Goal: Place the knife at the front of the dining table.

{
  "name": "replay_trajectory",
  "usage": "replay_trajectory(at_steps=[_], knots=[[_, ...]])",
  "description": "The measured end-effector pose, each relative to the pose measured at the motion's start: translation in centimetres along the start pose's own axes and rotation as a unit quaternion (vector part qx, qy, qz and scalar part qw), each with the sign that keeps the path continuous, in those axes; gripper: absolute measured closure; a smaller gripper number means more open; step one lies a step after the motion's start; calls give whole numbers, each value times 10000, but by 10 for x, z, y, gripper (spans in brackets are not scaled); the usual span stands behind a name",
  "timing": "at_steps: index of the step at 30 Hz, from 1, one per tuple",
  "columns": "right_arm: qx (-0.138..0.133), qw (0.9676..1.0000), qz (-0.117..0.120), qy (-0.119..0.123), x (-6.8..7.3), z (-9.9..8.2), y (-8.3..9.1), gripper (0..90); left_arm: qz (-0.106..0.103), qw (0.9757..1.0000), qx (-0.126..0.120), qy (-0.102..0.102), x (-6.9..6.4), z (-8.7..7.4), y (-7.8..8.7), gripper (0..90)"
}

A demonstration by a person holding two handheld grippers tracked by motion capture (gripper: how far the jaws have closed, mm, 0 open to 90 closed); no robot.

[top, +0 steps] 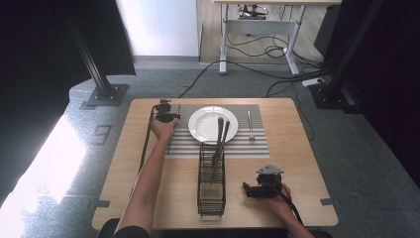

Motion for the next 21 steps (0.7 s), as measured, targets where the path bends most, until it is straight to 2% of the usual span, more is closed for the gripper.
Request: replay_trajectory(at_steps=[8,21], knots=[[0,10000,1,-1,0,0,0,65,116,9998,149,47,7,-5,-8,831],[0,10000,-9,4,0,0,0,66,194,9996,197,-23,4,-7,-11,831]])
Point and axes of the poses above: each handheld gripper's, and its own axes: y roughly backward along the jaws, z roughly out of its top, x roughly to its left, the point moved 1 cm from there along -y, roughly forward along the jaws
